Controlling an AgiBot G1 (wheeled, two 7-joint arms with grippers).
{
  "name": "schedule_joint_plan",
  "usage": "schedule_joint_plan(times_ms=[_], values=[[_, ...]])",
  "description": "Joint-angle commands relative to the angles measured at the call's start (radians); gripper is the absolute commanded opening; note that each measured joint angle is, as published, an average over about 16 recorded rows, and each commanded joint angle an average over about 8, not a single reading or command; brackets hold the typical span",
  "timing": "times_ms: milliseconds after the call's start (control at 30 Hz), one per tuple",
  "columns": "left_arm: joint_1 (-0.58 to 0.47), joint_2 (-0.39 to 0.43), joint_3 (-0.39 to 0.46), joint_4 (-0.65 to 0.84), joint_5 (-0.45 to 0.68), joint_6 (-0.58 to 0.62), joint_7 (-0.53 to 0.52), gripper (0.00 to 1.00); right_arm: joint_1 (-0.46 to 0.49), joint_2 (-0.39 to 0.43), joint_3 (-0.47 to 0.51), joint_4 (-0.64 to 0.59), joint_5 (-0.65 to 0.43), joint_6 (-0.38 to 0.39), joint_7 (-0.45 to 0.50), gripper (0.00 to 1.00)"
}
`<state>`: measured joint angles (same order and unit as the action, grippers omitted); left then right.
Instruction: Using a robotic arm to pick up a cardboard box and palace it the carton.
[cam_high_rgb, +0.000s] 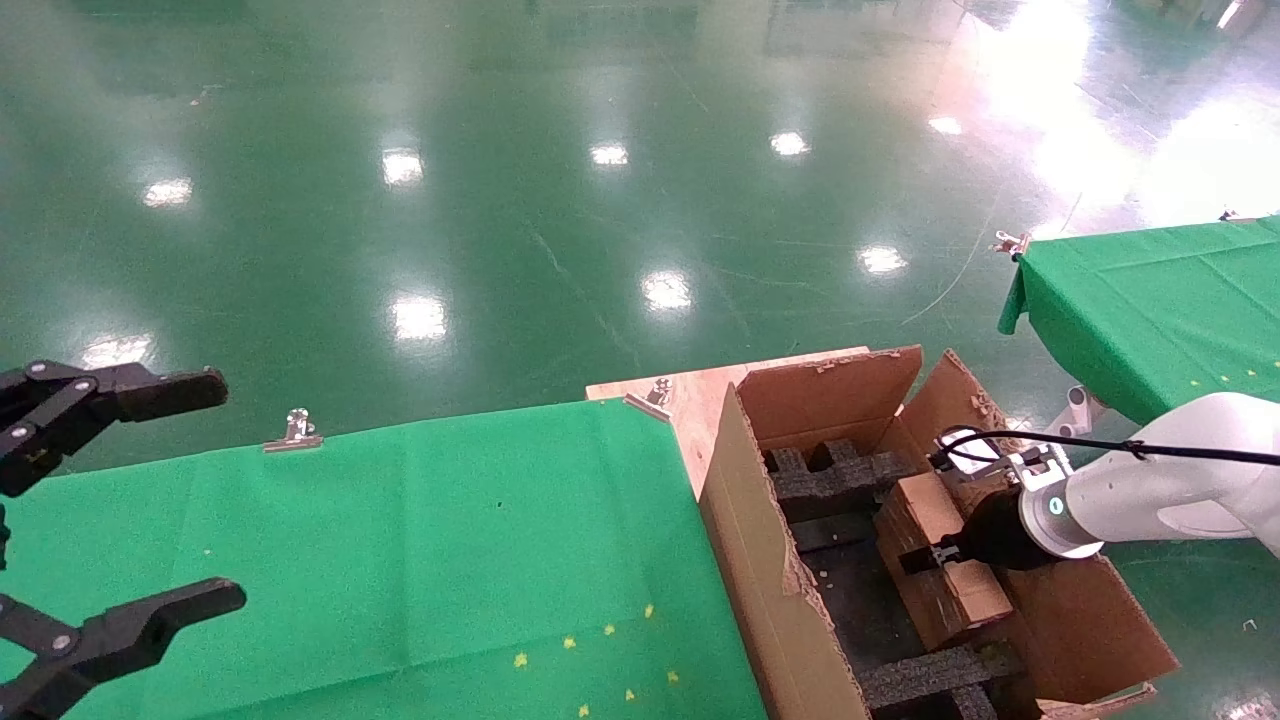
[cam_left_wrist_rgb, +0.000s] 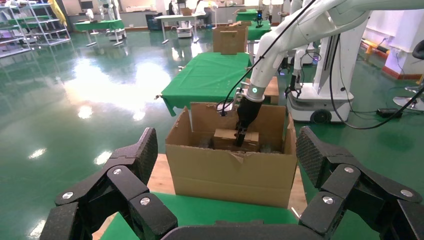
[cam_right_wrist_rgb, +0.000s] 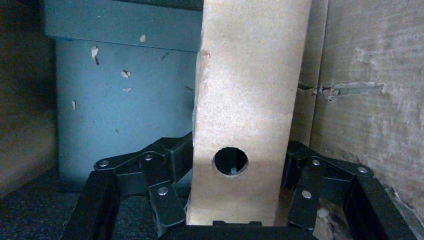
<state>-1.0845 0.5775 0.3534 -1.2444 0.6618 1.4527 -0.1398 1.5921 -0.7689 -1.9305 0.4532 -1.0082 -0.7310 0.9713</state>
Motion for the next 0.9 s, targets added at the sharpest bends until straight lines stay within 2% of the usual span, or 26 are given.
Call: schedule_joint_plan(times_ms=[33,567,900], values=[[0.0,0.0,0.0,0.0,0.0,0.0,0.0,1.0,0.0,0.0,0.0,0.001,0.001,-0.002,0.001,1.0],[0.0,0.0,0.0,0.0,0.0,0.0,0.0,1.0,0.032,0.017,-0.004,0.021,-0.011,-0.004,0.011,1.0],[0.0,0.0,0.0,0.0,0.0,0.0,0.0,1.0,0.099,0.054,-0.008,0.08,-0.039,0.013,0.022,1.0]])
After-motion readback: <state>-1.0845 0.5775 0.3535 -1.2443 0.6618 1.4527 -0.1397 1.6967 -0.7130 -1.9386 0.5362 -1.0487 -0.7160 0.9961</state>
